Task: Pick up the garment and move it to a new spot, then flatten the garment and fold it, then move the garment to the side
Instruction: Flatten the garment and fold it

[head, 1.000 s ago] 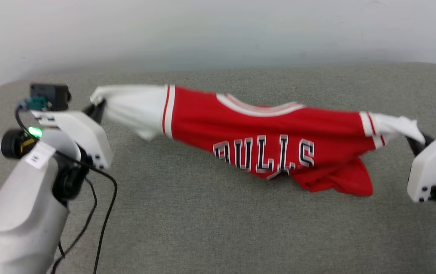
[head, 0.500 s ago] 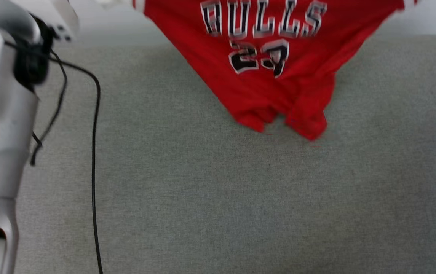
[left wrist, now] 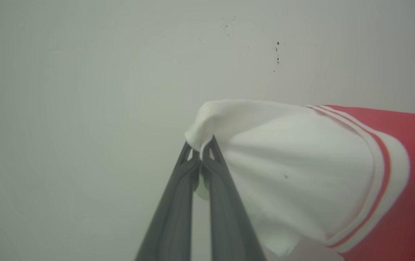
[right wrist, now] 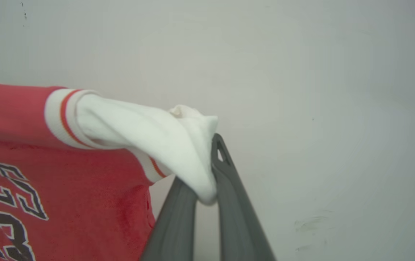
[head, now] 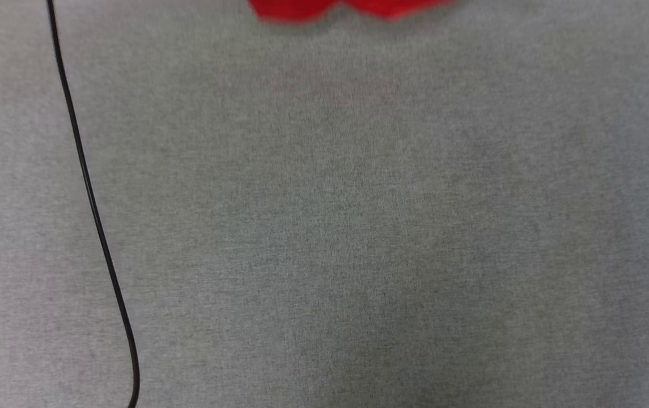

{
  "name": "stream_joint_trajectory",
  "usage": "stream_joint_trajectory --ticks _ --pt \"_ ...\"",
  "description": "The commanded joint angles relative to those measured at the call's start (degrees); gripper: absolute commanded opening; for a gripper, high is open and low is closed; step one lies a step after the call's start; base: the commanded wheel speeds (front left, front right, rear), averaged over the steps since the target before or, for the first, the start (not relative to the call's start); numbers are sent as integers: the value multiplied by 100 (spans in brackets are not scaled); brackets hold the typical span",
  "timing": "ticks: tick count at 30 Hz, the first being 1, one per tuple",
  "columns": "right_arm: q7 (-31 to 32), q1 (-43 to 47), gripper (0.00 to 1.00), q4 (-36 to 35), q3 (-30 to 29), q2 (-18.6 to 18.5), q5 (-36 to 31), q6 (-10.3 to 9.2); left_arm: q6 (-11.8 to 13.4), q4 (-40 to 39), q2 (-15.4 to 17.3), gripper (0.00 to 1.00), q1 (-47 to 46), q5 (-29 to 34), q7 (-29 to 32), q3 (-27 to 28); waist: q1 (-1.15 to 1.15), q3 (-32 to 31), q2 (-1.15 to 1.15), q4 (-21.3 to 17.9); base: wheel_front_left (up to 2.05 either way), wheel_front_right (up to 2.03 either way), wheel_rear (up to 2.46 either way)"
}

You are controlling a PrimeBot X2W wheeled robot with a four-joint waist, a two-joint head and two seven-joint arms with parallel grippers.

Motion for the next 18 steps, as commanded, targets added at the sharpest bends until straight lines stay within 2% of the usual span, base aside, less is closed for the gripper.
stream_joint_trajectory --ticks 1,8,18 --pt "-147 -296 0 205 -6 37 -19 -9 -11 77 40 0 -189 43 -67 9 -1 211 0 -32 0 0 0" --pt "-523 -1001 0 1006 270 152 66 -9 29 135 -86 0 -423 -18 -117 -4 -1 744 0 29 0 0 0" --pt "-937 -701 0 1970 644 340 460 -8 -100 380 -435 0 207 -465 -186 122 -1 1141 0 159 0 0 0"
